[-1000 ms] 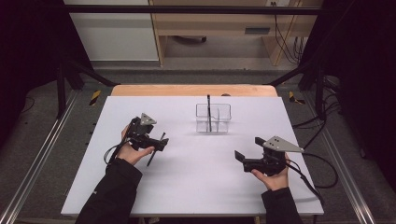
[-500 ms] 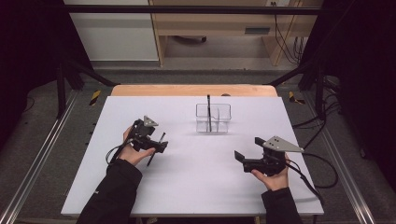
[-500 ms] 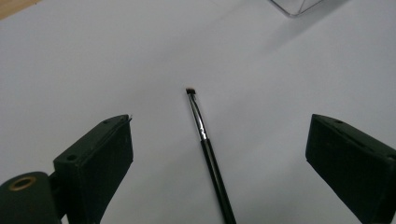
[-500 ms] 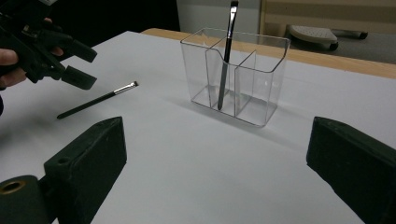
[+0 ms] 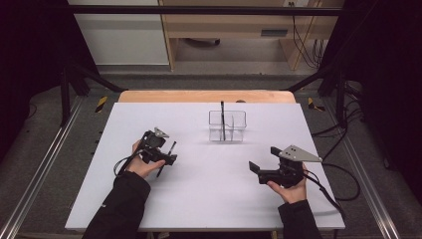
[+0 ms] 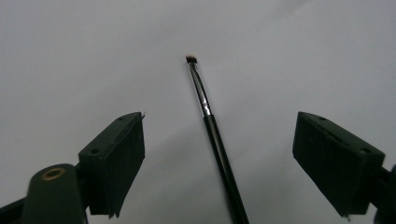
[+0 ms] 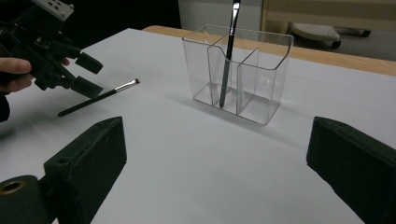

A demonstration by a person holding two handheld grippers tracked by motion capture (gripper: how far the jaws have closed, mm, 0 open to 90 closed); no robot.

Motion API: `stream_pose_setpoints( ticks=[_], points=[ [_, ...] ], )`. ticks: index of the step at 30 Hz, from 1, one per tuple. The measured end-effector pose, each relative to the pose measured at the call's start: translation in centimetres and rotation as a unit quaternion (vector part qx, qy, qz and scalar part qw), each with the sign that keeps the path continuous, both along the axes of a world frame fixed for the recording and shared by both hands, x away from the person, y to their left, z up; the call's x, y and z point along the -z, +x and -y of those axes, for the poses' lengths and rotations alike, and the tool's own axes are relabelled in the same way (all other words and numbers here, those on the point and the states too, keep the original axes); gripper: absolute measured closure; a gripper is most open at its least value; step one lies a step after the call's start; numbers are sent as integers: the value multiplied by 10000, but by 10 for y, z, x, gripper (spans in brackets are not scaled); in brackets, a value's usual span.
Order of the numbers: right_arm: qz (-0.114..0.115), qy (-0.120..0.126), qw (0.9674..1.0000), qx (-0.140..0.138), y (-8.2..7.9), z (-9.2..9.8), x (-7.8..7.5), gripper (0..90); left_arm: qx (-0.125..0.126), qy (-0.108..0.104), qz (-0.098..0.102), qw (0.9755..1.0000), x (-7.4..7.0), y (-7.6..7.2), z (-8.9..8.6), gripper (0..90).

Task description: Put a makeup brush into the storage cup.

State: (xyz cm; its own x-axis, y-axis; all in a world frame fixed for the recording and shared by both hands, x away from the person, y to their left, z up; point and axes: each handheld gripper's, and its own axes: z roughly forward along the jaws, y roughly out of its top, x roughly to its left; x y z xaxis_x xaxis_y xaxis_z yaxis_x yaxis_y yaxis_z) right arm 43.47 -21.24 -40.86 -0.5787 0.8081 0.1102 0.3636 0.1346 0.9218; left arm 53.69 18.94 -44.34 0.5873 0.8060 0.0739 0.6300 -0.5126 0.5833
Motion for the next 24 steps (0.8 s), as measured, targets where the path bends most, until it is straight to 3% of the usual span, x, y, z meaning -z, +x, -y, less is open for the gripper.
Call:
stream_pose_setpoints(
  ticks=[6,18,24],
  points=[
    [11,14,10000,-10,0,0,0,56,-46,52,-91,9999,3,1,-1,225],
    [19,6,10000,-9,0,1,-1,56,-55,151,-343,9993,7,0,1,435],
    [12,7,10000,-8,0,1,-1,56,-62,38,-469,9989,11,0,-1,540]
  ],
)
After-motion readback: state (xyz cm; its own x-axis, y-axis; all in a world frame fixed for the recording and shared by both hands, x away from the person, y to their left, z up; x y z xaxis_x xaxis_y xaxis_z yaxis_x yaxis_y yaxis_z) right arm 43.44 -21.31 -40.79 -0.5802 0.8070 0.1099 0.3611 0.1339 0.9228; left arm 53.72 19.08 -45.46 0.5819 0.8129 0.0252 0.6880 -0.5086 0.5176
